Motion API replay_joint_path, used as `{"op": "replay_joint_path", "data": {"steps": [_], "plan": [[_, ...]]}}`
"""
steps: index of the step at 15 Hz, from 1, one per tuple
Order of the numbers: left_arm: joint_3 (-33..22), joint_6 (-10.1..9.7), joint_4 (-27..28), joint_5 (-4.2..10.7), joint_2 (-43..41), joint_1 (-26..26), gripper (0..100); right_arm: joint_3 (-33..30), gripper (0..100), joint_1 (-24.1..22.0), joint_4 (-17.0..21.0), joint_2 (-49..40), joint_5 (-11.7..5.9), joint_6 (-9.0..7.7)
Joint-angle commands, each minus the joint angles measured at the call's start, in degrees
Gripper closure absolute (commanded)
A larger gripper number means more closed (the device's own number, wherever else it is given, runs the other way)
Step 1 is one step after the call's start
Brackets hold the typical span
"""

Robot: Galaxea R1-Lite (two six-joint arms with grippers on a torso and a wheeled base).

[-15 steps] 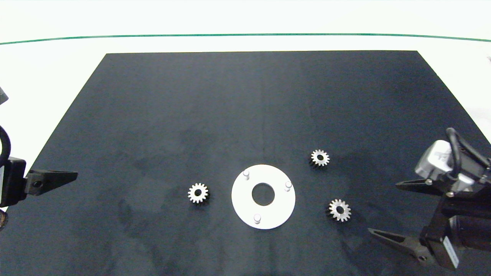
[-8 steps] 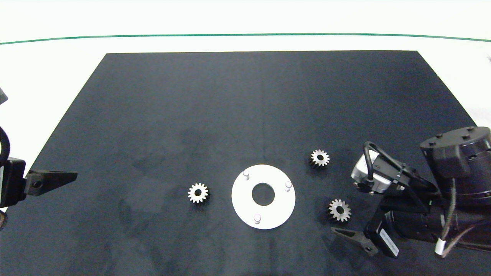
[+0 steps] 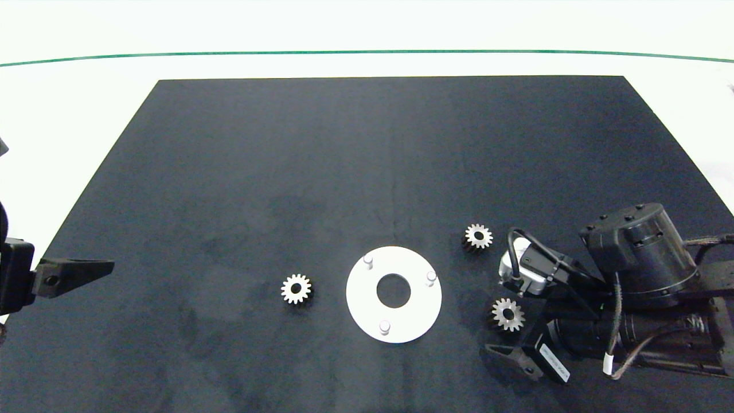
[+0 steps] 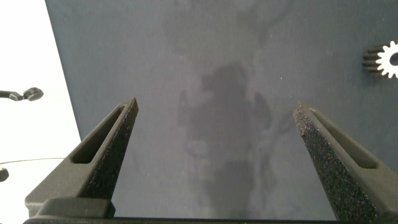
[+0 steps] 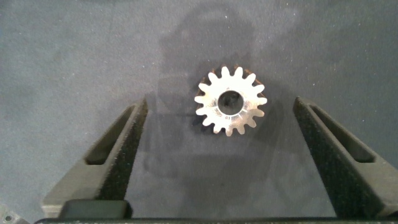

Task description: Install three planetary gears onto the carrier pins

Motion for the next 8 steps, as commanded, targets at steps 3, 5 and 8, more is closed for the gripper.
{"op": "replay_joint_path", "data": {"steps": [3, 5, 8], "plan": [[0.0, 0.14, 0.2, 0.03, -0.7, 0.0, 0, 0.0, 16, -0.3, -0.1, 1.0, -0.29, -0.13], [0.0, 0.14, 0.2, 0.03, -0.9, 0.0, 0, 0.0, 21, -0.9, -0.6, 1.4, -0.46, -0.13], [0.0, 0.14, 0.2, 0.03, -1.1, 0.0, 0, 0.0, 27, -1.8, -3.6, 2.6, -0.55, -0.13]]}}
